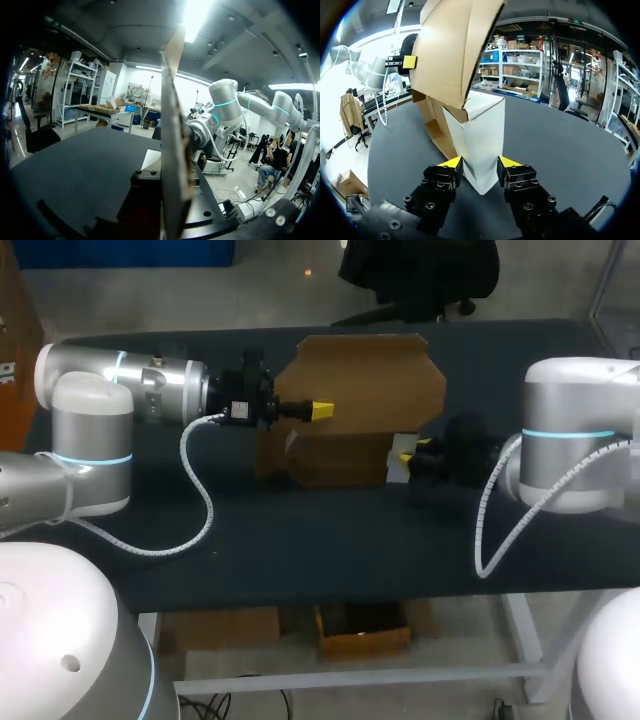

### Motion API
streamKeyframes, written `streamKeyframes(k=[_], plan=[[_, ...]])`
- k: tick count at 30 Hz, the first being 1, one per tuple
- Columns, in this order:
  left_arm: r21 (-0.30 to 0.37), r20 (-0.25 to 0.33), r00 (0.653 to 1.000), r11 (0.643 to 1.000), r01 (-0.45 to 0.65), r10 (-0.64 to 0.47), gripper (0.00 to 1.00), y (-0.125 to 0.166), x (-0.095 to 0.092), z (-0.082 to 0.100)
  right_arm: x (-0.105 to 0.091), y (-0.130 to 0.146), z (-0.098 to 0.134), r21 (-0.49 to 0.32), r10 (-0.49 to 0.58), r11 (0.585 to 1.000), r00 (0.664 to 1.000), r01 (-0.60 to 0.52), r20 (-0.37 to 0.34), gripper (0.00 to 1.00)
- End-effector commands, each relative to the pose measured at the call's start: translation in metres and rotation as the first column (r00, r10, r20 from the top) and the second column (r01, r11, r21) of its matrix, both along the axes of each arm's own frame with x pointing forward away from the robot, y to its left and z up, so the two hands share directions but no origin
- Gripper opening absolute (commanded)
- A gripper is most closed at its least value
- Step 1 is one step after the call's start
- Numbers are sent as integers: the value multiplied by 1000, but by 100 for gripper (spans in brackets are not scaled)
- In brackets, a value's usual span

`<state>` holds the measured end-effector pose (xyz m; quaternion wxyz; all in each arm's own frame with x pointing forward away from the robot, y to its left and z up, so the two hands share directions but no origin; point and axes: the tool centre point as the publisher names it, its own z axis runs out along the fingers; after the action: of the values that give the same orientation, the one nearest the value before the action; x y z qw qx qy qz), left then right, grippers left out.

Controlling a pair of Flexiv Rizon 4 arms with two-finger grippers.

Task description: Assemble the packaging by folding the flat box into shape, placing the metal phone stand inside, and closing the box properly

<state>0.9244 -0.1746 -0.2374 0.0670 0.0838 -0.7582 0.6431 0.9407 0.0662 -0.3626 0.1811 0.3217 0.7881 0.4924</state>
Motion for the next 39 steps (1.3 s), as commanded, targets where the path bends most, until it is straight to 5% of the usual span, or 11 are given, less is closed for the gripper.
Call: streamKeyframes(k=[1,29,39], plan=[[-2,-1,1000,1000,2,-2,0,-1,0,-3,0,8,-4,-6,-55,998,998,55,20,42],[-2,-1,1000,1000,2,-2,0,-1,0,-3,6,14,-5,-43,-325,945,946,325,23,38],[-2,-1,1000,1000,2,-2,0,-1,0,-3,11,13,-7,-103,-448,890,894,445,-1,31]])
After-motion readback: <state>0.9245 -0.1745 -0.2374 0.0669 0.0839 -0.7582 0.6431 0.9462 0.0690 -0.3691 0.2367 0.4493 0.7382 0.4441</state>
